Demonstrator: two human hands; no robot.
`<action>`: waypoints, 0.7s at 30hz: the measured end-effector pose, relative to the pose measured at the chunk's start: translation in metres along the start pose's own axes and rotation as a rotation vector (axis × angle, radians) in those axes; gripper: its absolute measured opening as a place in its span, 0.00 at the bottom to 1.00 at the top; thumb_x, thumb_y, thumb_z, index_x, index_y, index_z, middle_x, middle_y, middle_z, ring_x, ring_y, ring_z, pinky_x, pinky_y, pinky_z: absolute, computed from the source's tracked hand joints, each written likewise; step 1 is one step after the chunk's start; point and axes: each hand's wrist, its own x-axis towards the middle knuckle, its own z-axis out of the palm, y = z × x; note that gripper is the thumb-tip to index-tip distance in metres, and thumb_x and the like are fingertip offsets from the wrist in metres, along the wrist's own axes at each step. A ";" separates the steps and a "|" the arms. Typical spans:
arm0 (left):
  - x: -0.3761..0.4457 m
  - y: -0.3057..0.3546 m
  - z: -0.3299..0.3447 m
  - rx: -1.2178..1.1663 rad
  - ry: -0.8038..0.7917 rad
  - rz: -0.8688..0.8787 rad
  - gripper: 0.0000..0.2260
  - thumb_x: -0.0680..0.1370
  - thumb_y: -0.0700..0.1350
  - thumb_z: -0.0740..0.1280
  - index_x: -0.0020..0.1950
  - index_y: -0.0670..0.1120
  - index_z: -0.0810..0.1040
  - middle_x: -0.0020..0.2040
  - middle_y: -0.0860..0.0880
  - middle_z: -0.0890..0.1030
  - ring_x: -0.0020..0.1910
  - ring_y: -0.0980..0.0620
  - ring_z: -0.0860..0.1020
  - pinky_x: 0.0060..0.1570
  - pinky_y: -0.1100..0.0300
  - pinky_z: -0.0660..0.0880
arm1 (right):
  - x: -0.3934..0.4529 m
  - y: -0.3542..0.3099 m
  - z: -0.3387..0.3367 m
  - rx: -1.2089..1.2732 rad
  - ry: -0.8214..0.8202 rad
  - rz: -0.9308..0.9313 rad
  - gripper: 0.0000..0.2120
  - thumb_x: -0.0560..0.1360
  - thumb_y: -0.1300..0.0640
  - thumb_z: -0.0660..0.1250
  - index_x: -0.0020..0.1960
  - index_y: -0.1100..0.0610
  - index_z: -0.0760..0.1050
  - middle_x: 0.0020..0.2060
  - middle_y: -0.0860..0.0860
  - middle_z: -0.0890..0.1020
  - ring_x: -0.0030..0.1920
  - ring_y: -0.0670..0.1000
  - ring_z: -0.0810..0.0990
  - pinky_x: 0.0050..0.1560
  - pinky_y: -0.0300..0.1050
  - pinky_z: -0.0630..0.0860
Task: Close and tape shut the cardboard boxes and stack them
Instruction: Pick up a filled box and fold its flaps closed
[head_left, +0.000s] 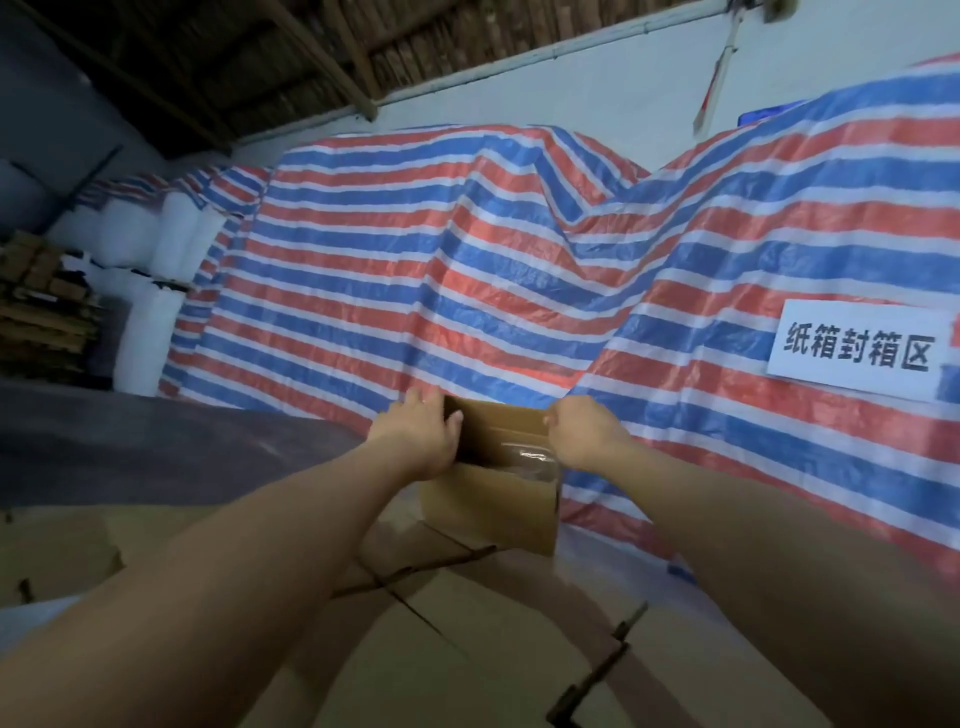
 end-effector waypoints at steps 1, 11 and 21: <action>0.000 0.008 -0.007 -0.097 0.012 -0.048 0.18 0.82 0.57 0.55 0.68 0.50 0.64 0.64 0.45 0.73 0.58 0.45 0.75 0.57 0.48 0.76 | -0.005 0.003 -0.012 0.021 -0.016 0.000 0.12 0.82 0.60 0.58 0.42 0.60 0.75 0.43 0.56 0.78 0.44 0.57 0.78 0.42 0.46 0.73; -0.038 0.096 -0.107 -0.518 -0.084 -0.199 0.16 0.78 0.38 0.61 0.65 0.43 0.74 0.60 0.41 0.77 0.56 0.44 0.76 0.55 0.53 0.75 | -0.086 0.034 -0.154 0.141 -0.056 0.051 0.15 0.82 0.60 0.59 0.45 0.68 0.79 0.39 0.62 0.80 0.38 0.57 0.78 0.43 0.52 0.80; -0.140 0.185 -0.187 -1.164 -0.406 -0.007 0.15 0.78 0.36 0.56 0.60 0.44 0.77 0.48 0.45 0.77 0.44 0.50 0.74 0.43 0.56 0.70 | -0.212 0.075 -0.274 0.312 -0.063 0.178 0.10 0.81 0.63 0.59 0.49 0.67 0.77 0.45 0.67 0.81 0.44 0.63 0.84 0.53 0.59 0.82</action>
